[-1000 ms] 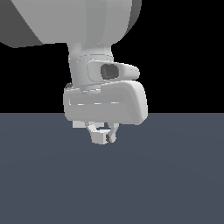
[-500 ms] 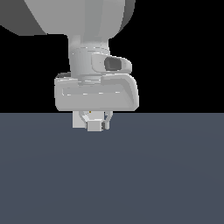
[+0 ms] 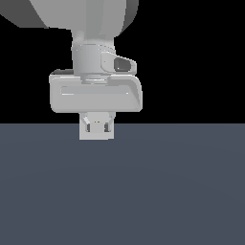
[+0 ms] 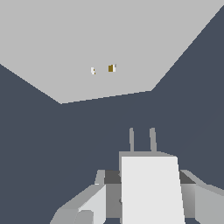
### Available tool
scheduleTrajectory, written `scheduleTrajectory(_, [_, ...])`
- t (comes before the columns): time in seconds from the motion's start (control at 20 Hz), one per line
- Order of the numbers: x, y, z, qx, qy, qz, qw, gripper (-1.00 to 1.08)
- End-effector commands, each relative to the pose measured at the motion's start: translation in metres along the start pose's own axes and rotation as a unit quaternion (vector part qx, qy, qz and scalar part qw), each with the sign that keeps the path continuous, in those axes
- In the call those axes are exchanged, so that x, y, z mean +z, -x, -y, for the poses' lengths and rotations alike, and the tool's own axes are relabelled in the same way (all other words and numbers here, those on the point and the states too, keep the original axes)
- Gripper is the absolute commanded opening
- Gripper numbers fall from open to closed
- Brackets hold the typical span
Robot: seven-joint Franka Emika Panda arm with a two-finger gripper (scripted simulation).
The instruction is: Plug the charger into the wall socket.
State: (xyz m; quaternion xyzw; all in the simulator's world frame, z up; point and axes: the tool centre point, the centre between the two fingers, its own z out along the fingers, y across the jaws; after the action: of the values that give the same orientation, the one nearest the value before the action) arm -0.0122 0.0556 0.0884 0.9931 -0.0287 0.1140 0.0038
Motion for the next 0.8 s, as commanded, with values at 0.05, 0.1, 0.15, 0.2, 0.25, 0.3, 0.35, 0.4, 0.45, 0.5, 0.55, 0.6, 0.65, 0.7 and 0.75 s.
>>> scheduleTrajectory(0.05, [-0.004, -0.003, 0.006, -0.032, -0.007, 0.001, 0.9995, -1.00])
scheduleTrajectory(0.1, [-0.005, -0.004, 0.007, -0.039, -0.009, 0.001, 0.9992, -1.00])
scheduleTrajectory(0.15, [-0.006, -0.005, 0.009, -0.045, -0.011, 0.001, 0.9989, -1.00])
scheduleTrajectory(0.2, [-0.007, -0.005, 0.010, -0.051, -0.012, 0.001, 0.9986, -1.00])
scheduleTrajectory(0.25, [-0.008, -0.006, 0.011, -0.056, -0.013, 0.001, 0.9983, -1.00])
scheduleTrajectory(0.3, [-0.009, -0.006, 0.012, -0.061, -0.014, 0.001, 0.9981, -1.00])
scheduleTrajectory(0.35, [-0.009, -0.006, 0.012, -0.065, -0.015, 0.001, 0.9978, -1.00])
scheduleTrajectory(0.4, [-0.010, -0.006, 0.013, -0.068, -0.016, 0.002, 0.9976, -1.00])
scheduleTrajectory(0.45, [-0.010, -0.007, 0.014, -0.071, -0.017, 0.002, 0.9974, -1.00])
scheduleTrajectory(0.5, [-0.010, -0.007, 0.014, -0.073, -0.017, 0.002, 0.9972, -1.00])
scheduleTrajectory(0.55, [-0.010, -0.007, 0.014, -0.074, -0.018, 0.002, 0.9971, -1.00])
scheduleTrajectory(0.6, [-0.010, -0.007, 0.015, -0.075, -0.018, 0.002, 0.9970, -1.00])
scheduleTrajectory(0.65, [-0.010, -0.007, 0.015, -0.075, -0.018, 0.002, 0.9970, -1.00])
scheduleTrajectory(0.7, [-0.010, -0.007, 0.015, -0.075, -0.018, 0.002, 0.9970, -1.00])
scheduleTrajectory(0.75, [-0.010, -0.007, 0.015, -0.075, -0.018, 0.002, 0.9970, -1.00])
